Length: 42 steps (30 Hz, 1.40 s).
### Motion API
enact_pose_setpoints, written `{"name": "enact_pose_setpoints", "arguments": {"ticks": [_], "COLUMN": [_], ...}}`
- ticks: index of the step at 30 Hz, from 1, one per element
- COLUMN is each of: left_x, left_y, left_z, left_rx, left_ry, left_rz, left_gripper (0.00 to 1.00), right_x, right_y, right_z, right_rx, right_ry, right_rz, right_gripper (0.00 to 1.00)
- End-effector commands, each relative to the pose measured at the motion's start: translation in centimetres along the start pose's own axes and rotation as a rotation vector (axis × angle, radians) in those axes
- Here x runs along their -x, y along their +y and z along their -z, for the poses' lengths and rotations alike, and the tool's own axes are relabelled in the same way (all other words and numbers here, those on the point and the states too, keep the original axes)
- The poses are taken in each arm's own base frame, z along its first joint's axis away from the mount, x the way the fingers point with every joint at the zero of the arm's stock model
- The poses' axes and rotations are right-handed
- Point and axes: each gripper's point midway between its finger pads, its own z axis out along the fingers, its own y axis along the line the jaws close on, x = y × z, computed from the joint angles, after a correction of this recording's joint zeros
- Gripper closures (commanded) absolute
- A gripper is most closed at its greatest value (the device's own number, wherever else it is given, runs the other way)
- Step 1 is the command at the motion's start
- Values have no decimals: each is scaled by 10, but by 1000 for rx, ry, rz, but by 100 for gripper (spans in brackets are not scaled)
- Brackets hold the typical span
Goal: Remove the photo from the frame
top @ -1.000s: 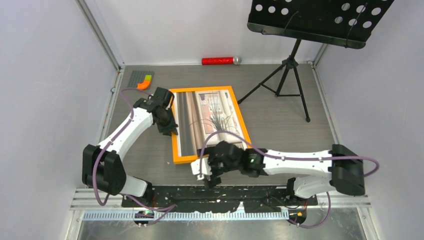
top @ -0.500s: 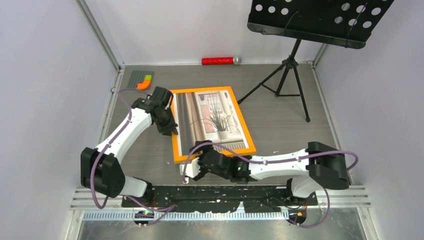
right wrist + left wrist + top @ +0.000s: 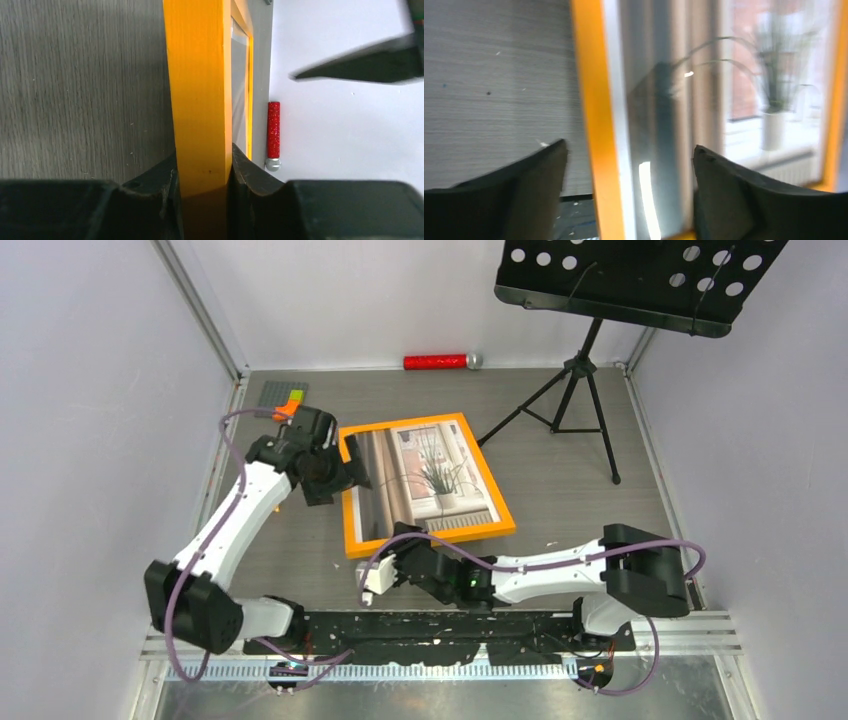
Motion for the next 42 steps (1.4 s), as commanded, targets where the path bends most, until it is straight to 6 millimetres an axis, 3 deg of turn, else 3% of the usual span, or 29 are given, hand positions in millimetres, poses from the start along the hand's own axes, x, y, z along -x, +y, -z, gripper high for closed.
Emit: {"name": "enact_pose_setpoints", "arguments": {"ticks": [1, 6, 9, 11, 15, 18, 21, 25, 27, 29, 34, 35, 36, 37, 38, 42], "left_x": [37, 57, 58, 57, 53, 53, 54, 59, 62, 64, 68, 69, 72, 74, 77, 70], "left_y": [-48, -30, -17, -9, 8, 13, 10, -9, -20, -25, -24, -23, -23, -20, -16, -13], "left_z": [81, 155, 201, 223, 240, 238, 224, 205, 194, 185, 155, 148, 142, 132, 123, 82], "left_rx": [-248, -235, -274, -301, -306, -294, -293, -351, -374, -368, -302, -287, -272, -246, -217, -171], "left_ry": [-251, -527, -712, -816, -941, -963, -941, -903, -866, -833, -756, -747, -745, -739, -725, -575], "left_rz": [-75, -56, -48, -46, -30, -33, -42, -72, -93, -106, -135, -144, -155, -158, -154, -132], "left_gripper": [1, 0, 0, 0, 0, 0, 0, 0, 0, 0, 0, 0, 0, 0, 0, 0], "right_x": [17, 18, 18, 11, -3, -1, -3, -3, -11, -21, -66, -67, -83, -84, -98, -147], "right_y": [-60, -115, -156, -184, -226, -244, -257, -268, -271, -267, -240, -228, -228, -214, -210, -162], "right_z": [23, 57, 89, 111, 146, 164, 181, 209, 224, 226, 195, 183, 178, 165, 160, 126], "right_rx": [-221, -418, -542, -629, -701, -632, -591, -580, -600, -613, -631, -563, -595, -521, -521, -492], "right_ry": [-61, -115, -203, -252, -360, -493, -614, -748, -801, -815, -682, -663, -634, -609, -583, -443], "right_rz": [-169, -374, -589, -747, -1021, -1229, -1354, -1466, -1562, -1647, -1815, -1856, -1868, -1910, -1930, -2166], "right_gripper": [91, 95, 95, 95, 95, 95, 95, 95, 95, 95, 95, 95, 95, 95, 95, 95]}}
